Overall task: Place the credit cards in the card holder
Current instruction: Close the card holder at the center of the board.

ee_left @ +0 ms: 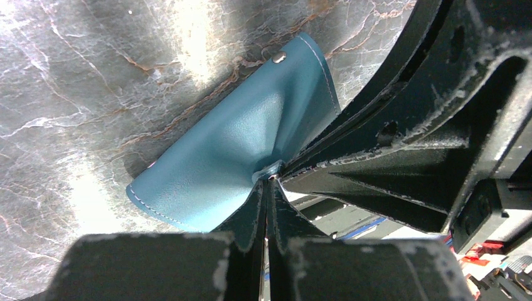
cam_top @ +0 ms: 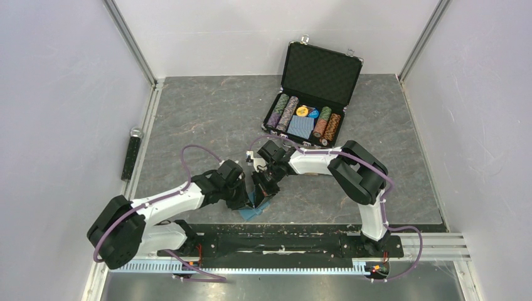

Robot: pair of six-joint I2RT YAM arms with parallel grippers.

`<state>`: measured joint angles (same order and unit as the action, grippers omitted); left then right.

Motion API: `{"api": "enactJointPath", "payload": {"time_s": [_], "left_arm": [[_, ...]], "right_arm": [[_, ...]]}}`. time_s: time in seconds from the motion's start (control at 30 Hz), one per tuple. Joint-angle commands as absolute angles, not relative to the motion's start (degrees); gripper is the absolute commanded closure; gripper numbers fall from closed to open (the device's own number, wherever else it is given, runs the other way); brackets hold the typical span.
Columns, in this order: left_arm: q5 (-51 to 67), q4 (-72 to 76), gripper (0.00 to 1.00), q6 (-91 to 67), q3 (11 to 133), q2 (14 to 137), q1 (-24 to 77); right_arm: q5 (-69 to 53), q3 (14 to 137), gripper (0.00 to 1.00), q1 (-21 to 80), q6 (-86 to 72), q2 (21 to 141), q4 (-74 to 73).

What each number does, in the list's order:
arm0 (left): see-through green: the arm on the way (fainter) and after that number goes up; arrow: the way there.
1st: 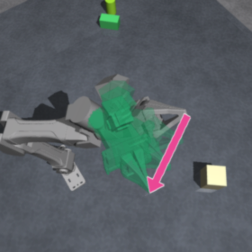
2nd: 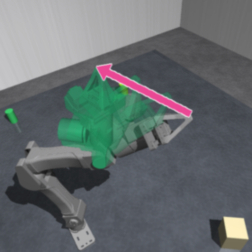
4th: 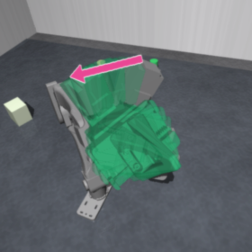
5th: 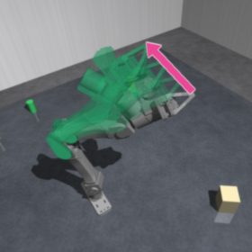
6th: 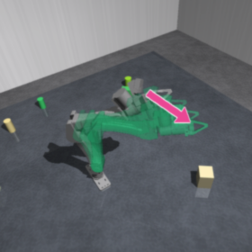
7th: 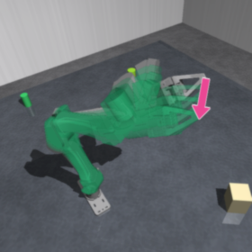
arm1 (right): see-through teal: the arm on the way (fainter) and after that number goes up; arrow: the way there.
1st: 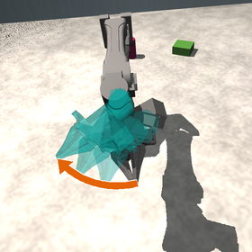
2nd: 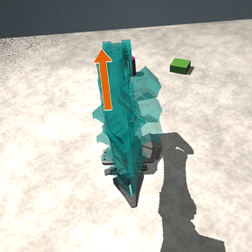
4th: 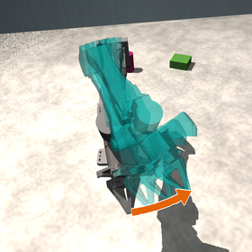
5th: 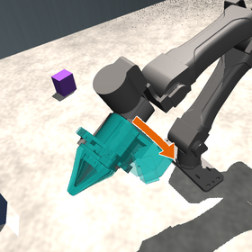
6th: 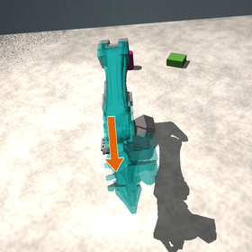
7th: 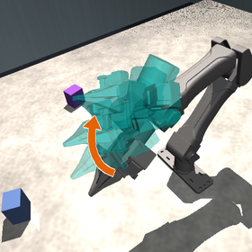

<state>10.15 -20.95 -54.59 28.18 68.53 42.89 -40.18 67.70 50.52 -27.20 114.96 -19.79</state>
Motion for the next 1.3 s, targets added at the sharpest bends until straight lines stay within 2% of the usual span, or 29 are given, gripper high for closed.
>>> {"api": "enactJointPath", "payload": {"time_s": [0.0, 0.43, 0.63, 0.73, 0.83, 0.93, 1.1, 1.27], "left_arm": [[1.6, -22.8, 0.98, -56.8, 25.7, 73.7, 43.4], [0.7, -23.5, 0.98, -56.2, 27.8, 80.4, 43.2], [2.4, -20.9, 0.97, -54.4, 28.3, 75.9, 42.8], [2.7, -18.8, 0.83, -54.5, 29.4, 68.3, 42.5], [2.8, -18.4, 0.72, -55.3, 30.8, 61.4, 41.5], [5.7, -17.7, 0.66, -55.5, 31.3, 57.7, 38.6], [12.9, -12.3, 0.61, -56.7, 30.2, 55.4, 33.1], [18.6, -3.7, 0.50, -58.4, 28.4, 57.3, 29.9]], "right_arm": [[-19.9, 64.1, 1.00, 51.1, -21.1, 120.9, -26.1], [-18.3, 64.8, 1.00, 50.8, -19.5, 122.3, -27.6], [-21.1, 64.5, 1.00, 50.1, -18.9, 117.6, -24.3], [-22.6, 64.8, 1.00, 49.3, -19.2, 112.8, -21.1], [-22.5, 65.6, 0.92, 48.5, -19.9, 108.1, -19.2], [-24.5, 66.3, 0.89, 47.5, -20.9, 105.5, -17.1], [-26.6, 66.4, 0.83, 45.0, -22.4, 102.3, -14.9], [-28.1, 66.3, 0.71, 42.9, -23.9, 99.9, -13.2]]}}
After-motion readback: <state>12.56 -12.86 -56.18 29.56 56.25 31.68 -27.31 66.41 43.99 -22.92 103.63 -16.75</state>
